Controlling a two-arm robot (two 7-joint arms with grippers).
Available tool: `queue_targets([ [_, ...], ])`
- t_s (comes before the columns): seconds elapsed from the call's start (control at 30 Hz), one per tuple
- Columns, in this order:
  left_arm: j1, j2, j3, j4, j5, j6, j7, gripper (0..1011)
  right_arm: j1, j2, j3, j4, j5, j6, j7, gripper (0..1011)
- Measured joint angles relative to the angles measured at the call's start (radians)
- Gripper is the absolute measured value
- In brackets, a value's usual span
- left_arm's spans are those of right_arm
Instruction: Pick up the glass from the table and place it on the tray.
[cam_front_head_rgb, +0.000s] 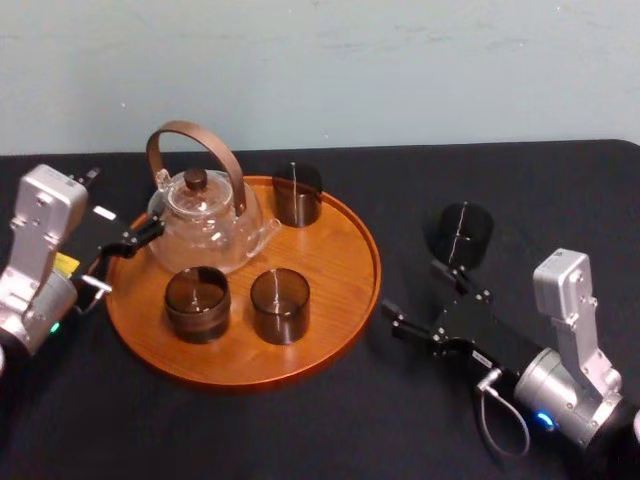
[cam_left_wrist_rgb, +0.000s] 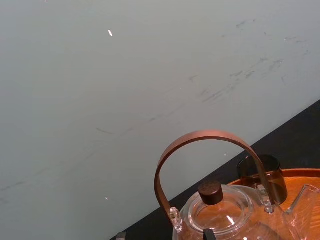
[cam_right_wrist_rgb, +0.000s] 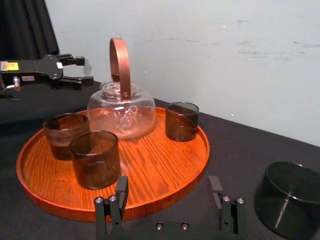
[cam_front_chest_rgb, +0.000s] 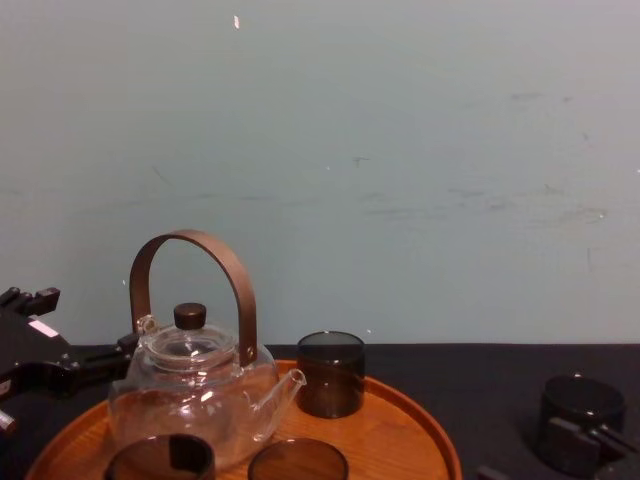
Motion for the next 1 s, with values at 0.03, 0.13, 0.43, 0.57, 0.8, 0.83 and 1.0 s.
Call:
queue_targets([
  [0.03, 0.0, 0.0, 0.0, 0.0, 0.0, 0.0, 0.0, 1002, -0.001, 0.0, 0.002, 0.001, 0.0, -0.001, 0.0, 1002],
  [0.13, 0.0, 0.0, 0.0, 0.0, 0.0, 0.0, 0.0, 1001, -0.004, 0.0, 0.007, 0.004, 0.0, -0.002, -0.002, 1002],
  [0.43, 0.0, 0.0, 0.0, 0.0, 0.0, 0.0, 0.0, 1001, -0.005, -0.008, 0.018, 0.02, -0.003, -0.001, -0.011, 1002],
  [0.57, 0.0, 0.0, 0.0, 0.0, 0.0, 0.0, 0.0, 1001, 0.0, -0.012, 0.028, 0.03, -0.007, 0.001, -0.021, 1002],
  [0.8, 0.0, 0.0, 0.0, 0.0, 0.0, 0.0, 0.0, 1001, 0.019, -0.021, 0.058, 0.06, -0.014, 0.02, -0.053, 1002],
  [0.83, 0.0, 0.0, 0.0, 0.0, 0.0, 0.0, 0.0, 1001, 0.025, -0.023, 0.066, 0.068, -0.014, 0.026, -0.06, 1002],
  [1.0, 0.0, 0.0, 0.0, 0.0, 0.0, 0.0, 0.0, 1001, 0.042, -0.027, 0.089, 0.089, -0.02, 0.043, -0.081, 1002],
])
